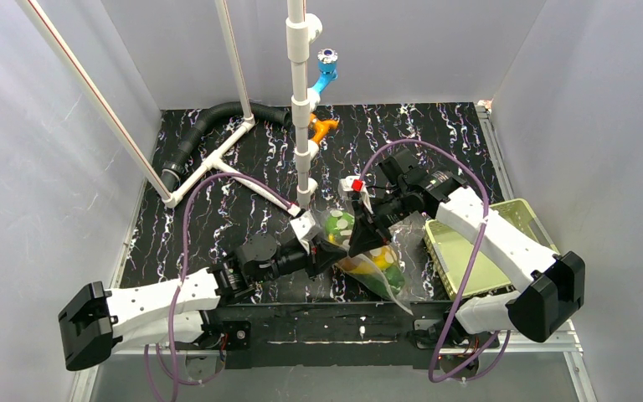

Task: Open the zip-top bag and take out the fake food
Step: Unzip the zipper food storage bag at the center of the board.

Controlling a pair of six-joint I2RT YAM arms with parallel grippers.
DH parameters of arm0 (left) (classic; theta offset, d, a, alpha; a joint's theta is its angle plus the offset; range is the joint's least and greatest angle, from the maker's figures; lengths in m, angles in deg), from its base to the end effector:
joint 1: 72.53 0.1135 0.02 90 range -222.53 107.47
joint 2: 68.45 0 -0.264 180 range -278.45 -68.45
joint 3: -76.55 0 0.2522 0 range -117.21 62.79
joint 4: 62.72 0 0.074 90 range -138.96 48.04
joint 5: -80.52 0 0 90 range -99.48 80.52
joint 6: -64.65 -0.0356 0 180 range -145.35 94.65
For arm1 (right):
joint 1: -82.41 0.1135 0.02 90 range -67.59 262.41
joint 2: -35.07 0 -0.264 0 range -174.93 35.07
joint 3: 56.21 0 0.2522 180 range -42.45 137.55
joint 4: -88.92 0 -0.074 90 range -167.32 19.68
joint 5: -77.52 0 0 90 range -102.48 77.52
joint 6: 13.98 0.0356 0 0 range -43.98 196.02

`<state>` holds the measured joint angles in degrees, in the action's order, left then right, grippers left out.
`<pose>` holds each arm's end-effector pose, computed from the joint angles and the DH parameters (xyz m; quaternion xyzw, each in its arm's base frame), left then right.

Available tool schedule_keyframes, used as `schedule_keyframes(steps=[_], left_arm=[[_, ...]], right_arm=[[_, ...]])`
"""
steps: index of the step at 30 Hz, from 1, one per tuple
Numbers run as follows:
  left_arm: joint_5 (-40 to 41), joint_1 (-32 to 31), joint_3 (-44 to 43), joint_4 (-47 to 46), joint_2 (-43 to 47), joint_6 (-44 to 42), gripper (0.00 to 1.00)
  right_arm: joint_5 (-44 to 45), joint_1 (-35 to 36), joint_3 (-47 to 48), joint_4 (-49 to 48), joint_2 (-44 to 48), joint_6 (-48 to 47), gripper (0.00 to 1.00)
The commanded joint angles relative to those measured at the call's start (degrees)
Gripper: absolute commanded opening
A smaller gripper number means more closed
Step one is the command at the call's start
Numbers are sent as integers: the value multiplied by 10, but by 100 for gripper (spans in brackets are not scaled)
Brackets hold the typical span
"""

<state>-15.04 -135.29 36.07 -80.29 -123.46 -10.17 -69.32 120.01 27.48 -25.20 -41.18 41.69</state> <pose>0.0986 -0.1990 0.2723 0.3094 0.6147 -0.4818 0.5425 0.1848 0.1800 0.3229 -0.6018 0.6090 0.4646 0.2260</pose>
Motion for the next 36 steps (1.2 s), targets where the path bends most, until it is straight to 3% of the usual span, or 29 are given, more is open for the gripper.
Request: schedule_keyframes(steps=[1, 9, 36], left_arm=[[33, 0, -23, 15, 26, -19, 0], [35, 0, -56, 56, 35, -29, 0], [71, 0, -47, 125, 130, -44, 0]], right_arm=[[14, 1, 41, 56, -3, -28, 1], [44, 3, 53, 74, 7, -38, 1], [132, -9, 100, 134, 15, -90, 1]])
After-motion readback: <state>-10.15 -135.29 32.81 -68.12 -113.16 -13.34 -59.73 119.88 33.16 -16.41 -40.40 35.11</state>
